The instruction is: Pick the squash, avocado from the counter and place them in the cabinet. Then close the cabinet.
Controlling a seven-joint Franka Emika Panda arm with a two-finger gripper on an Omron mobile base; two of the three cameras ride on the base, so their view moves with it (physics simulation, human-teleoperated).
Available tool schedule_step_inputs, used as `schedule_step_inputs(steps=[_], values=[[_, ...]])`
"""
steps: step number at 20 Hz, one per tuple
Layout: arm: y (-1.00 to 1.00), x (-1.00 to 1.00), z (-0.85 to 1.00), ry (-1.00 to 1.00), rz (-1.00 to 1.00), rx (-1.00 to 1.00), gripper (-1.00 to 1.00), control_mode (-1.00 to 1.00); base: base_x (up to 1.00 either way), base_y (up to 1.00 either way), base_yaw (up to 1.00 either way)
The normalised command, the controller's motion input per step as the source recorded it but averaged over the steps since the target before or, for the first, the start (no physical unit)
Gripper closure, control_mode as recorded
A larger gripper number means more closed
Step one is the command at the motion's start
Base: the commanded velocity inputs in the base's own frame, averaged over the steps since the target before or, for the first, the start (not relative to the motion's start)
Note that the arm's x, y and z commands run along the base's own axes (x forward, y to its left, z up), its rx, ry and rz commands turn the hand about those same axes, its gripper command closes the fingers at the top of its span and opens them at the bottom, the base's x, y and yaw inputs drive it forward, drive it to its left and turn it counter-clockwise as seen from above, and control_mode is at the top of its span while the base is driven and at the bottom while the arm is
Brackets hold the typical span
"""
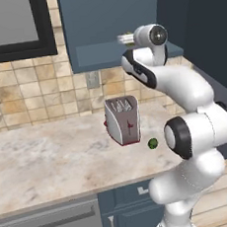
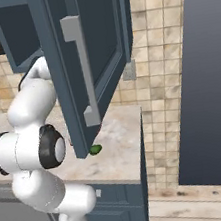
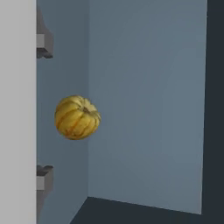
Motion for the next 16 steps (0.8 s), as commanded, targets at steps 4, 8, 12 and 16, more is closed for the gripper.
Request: schedule_step_inputs(steps=[4, 8, 12, 16], values=[[-0.09, -1.00, 0.00, -0.08, 0.00, 0.00, -1.00, -1.00, 0.00, 0.00, 0.00], [0.00, -1.00, 0.00, 0.00, 0.00, 0.00, -1.00, -1.00, 0.00, 0.00, 0.00], [0.00, -1.00, 0.00, 0.11, 0.06, 0.00, -1.00, -1.00, 0.00, 0.00, 0.00], [0.00, -1.00, -0.03, 0.34, 0.10, 0.02, -1.00, -1.00, 0.00, 0.00, 0.00]])
